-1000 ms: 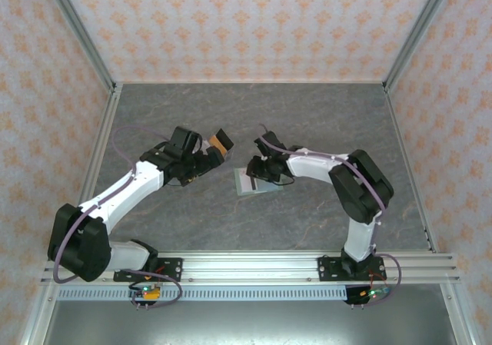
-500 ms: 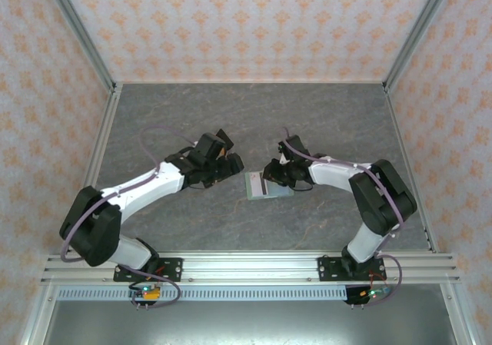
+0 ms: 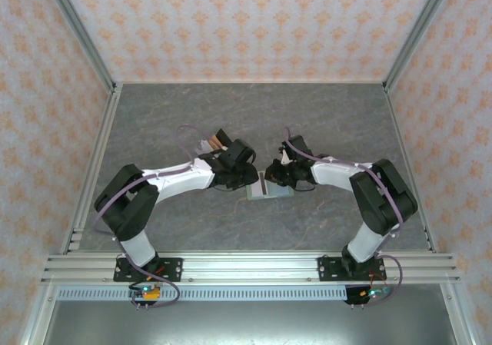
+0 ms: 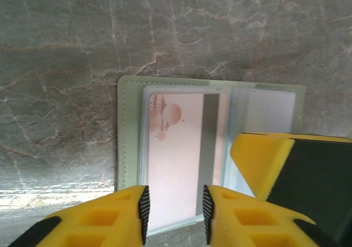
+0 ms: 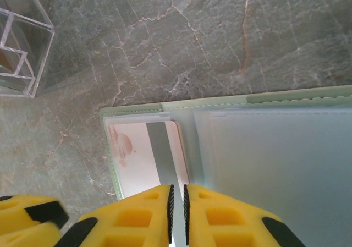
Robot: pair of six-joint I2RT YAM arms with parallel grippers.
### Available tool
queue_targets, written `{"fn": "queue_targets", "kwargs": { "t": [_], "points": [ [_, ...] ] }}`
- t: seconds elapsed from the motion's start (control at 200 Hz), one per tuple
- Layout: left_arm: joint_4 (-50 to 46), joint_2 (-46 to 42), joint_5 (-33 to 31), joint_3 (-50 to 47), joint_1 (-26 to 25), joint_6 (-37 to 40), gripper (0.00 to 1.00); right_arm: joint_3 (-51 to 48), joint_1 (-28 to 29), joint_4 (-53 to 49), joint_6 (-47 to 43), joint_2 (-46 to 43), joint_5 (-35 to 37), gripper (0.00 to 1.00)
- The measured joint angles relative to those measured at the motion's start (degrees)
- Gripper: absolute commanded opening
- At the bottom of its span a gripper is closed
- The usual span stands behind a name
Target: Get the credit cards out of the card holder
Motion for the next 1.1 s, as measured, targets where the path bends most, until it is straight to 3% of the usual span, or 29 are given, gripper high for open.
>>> {"fn": "queue_targets", "kwargs": {
  "t": [0.531,1.096],
  "points": [
    [1.2,6.51,0.04,1.92,-0.37,-0.46,0.23,0.13,-0.02,-0.02,-2.01,1.73,-0.68,0.17],
    [0.81,6.91,-0.44,1.92,-0.37,-1.01,0.13,-0.17,-0.96,2.38,-3.02,2.73,-4.15,0.15]
  ]
}}
